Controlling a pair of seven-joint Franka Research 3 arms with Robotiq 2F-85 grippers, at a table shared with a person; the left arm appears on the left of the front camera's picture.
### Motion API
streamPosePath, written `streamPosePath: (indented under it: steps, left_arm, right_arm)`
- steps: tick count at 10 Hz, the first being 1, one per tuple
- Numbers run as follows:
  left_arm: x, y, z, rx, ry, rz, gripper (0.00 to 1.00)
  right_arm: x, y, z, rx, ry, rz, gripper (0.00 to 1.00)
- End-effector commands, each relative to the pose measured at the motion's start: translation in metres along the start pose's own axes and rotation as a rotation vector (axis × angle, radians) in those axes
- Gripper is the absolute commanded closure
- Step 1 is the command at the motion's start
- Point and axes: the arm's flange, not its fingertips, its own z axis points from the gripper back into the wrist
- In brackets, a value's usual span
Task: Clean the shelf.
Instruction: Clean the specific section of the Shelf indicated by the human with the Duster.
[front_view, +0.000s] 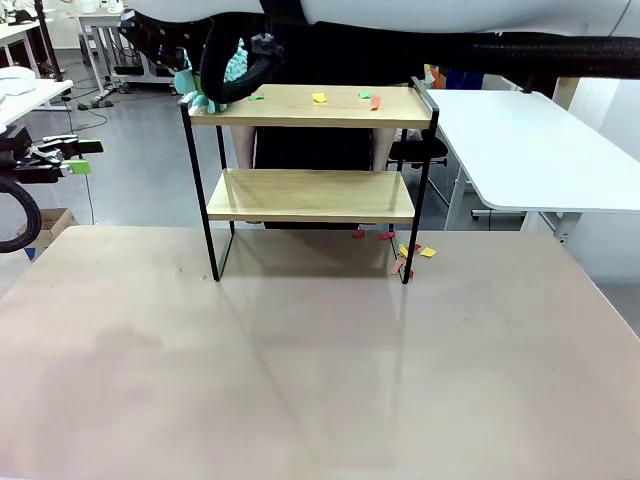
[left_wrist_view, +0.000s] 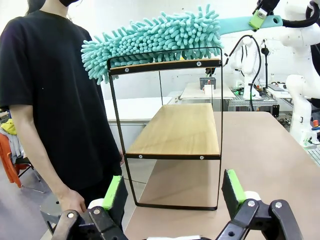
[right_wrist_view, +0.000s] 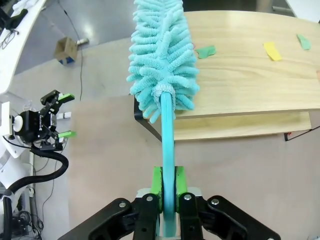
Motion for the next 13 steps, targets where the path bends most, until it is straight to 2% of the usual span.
streamPosePath:
  steps: [1,2,6,10,13]
  left_arm:
    - [0.003,0.000,0.000,-0.001,0.004,-0.018,0.00]
    - [0.003,0.000,0.000,-0.001,0.004,-0.018,0.00]
    - [0.003,0.000,0.000,-0.001,0.004,-0.018,0.00]
    - [0.003,0.000,0.000,-0.001,0.004,-0.018,0.00]
    - [0.003,0.000,0.000,-0.001,0.004,-0.018,0.00]
  right_arm:
    - [-0.002,0.000,0.004,0.020,0.023,-0.035,0.87]
    - [0.000,0.001,0.007,-0.027,0.006,-0.037,0.87]
    - [-0.001,0.000,-0.001,-0.004,0.006,0.001,0.87]
    - [-0.012,-0.054,0.002,0.006,0.067,0.039,0.87]
    - [-0.013,-0.092,0.008,0.005,0.075,0.028,0.87]
